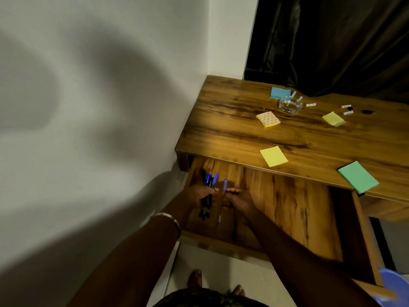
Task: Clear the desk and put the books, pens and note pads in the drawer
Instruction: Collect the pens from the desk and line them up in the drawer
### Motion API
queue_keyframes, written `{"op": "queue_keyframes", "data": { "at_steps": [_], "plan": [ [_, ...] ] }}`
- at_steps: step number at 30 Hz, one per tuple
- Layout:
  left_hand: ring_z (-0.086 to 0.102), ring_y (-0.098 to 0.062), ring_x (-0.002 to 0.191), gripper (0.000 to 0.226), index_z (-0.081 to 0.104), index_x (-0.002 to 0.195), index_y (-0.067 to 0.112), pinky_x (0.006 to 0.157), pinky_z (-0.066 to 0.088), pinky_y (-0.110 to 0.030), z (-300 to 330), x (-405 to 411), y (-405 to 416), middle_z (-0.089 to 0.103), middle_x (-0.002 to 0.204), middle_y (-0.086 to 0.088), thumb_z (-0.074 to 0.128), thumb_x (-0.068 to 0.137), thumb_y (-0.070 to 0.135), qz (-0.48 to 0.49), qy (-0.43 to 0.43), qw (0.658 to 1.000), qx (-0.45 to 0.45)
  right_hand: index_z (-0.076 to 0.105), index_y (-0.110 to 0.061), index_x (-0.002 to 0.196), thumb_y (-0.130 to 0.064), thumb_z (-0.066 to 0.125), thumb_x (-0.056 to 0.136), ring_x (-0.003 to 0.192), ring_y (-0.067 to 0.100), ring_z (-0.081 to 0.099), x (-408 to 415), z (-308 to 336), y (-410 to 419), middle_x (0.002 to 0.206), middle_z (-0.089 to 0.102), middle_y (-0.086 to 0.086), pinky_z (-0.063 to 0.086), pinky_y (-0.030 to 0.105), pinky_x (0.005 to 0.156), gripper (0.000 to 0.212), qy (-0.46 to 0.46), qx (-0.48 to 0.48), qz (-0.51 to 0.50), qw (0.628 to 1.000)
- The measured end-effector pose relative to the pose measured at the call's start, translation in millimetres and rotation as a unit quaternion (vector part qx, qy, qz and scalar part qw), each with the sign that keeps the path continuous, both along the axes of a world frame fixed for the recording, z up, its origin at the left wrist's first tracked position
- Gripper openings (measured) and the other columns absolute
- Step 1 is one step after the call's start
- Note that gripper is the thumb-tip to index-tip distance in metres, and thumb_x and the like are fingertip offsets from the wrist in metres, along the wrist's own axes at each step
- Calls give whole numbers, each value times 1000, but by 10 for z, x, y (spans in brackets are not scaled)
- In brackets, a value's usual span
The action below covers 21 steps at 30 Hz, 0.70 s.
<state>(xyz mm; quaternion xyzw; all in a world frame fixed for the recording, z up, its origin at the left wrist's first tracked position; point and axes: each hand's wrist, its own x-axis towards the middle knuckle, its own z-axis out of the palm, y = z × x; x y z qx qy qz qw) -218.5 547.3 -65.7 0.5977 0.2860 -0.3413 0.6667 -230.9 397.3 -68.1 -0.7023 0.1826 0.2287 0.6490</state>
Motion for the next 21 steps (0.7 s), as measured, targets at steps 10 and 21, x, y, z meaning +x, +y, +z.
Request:
{"op": "queue_keyframes", "data": {
  "at_steps": [10, 21],
  "plan": [
    [63, -25, 85, 6, 64, 90, 7, 78, 52, -38, -26, -90, 198, 66, 88, -8, 66, 85, 10, -21, -33, 995, 96, 60, -16, 90, -23, 65, 87, 101, 27, 62, -80, -371, 196, 103, 63, 9, 50, 33, 84, 9, -1, -198, 137, 970],
    [63, -18, 72, 8, 60, 91, 10, 65, 55, -28, -72, -319, 411, 63, 81, -7, 57, 90, 3, 5, -51, 998, 25, 59, -2, 84, -3, 51, 95, 66, 15, 48, -2, -742, 437, 71, 46, 0, 46, 16, 53, 13, -26, -307, 135, 942]
  ]
}}
